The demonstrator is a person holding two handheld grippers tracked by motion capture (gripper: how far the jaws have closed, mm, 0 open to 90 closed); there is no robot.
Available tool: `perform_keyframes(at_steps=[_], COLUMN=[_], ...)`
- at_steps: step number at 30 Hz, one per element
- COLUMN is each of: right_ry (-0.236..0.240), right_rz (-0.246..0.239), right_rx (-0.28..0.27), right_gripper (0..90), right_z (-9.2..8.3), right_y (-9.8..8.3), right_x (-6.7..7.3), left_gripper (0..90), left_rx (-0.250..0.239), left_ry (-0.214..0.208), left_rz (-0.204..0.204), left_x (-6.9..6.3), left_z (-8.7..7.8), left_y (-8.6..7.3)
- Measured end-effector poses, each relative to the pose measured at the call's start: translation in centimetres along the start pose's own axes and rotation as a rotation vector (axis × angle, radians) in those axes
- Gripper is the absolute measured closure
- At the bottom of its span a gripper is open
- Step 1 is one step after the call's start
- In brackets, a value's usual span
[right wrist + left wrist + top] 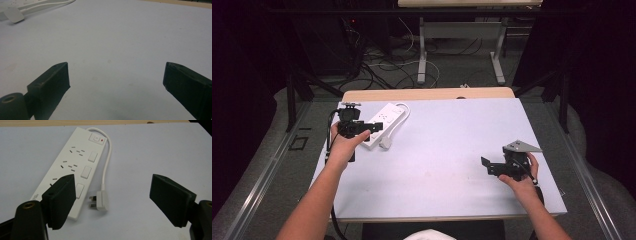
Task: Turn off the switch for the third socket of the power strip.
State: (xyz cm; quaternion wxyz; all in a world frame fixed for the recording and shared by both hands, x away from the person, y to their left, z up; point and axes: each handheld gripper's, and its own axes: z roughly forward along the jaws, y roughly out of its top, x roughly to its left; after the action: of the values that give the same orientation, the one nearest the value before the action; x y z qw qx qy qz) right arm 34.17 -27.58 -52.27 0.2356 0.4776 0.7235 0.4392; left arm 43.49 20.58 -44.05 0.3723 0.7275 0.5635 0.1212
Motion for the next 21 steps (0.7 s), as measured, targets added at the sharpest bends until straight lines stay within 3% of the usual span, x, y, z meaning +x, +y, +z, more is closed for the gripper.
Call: perform_keyframes(at_steps=[13, 14, 17, 21], right_ry=[0.000, 0.000, 0.005, 0.006], right_rz=[0.003, -0.002, -0.002, 0.009], right_rx=[0.006, 0.007, 0.002, 0.005], right_gripper=[6.3, 6.3, 6.3, 6.3], right_z=[0.0, 0.1, 0.1, 0.1], right_y=[0.0, -0.1, -0.1, -0.1], right_x=[0.0, -0.1, -0.1, 0.0], left_gripper=[24.1, 24.6, 25.5, 26.2], left_rx=[-0.005, 0.015, 0.005, 0.028], left_ry=[0.021, 0.017, 0.023, 0.025], left_rz=[-0.046, -0.044, -0.056, -0.060], left_x=[0.7, 0.8, 0.8, 1.0], left_z=[1.1, 1.1, 1.5, 1.9], left_y=[0.5, 0.6, 0.6, 0.8])
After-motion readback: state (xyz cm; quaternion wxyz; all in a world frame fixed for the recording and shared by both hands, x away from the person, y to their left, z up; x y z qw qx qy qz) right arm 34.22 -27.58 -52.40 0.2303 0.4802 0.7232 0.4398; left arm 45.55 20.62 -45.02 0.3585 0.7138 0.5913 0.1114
